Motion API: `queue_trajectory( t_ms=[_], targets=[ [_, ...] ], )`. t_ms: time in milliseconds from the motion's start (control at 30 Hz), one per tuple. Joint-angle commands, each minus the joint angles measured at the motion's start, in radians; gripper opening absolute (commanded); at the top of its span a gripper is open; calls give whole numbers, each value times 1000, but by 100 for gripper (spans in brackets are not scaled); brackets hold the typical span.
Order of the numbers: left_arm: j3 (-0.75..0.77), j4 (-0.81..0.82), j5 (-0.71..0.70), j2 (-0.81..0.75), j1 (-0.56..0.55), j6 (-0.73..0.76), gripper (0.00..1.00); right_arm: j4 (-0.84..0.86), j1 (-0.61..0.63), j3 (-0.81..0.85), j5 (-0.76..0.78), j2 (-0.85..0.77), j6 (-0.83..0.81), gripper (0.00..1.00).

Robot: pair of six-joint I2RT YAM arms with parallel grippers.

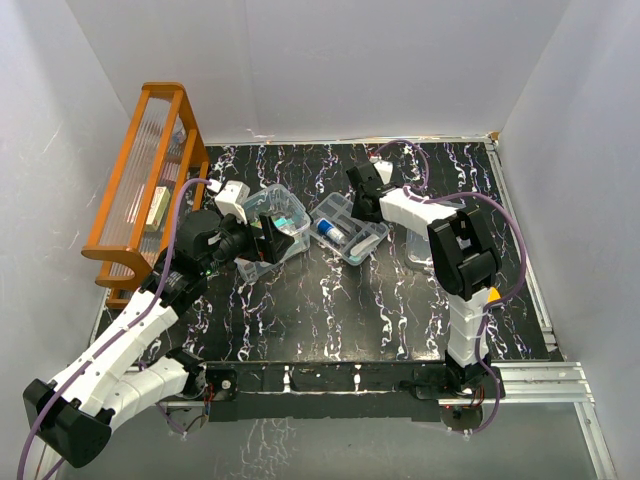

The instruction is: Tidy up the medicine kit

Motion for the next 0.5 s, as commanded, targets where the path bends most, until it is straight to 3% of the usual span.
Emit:
queue_trajectory(
  t_ms=[0, 467],
  targets=[
    [38, 2, 2, -15, -2, 7, 94, -37, -6, 48, -9, -10, 5, 24],
    [38, 7, 5, -11, -3, 7, 94, -221, -5, 161, -47, 65, -16, 28]
  ],
)
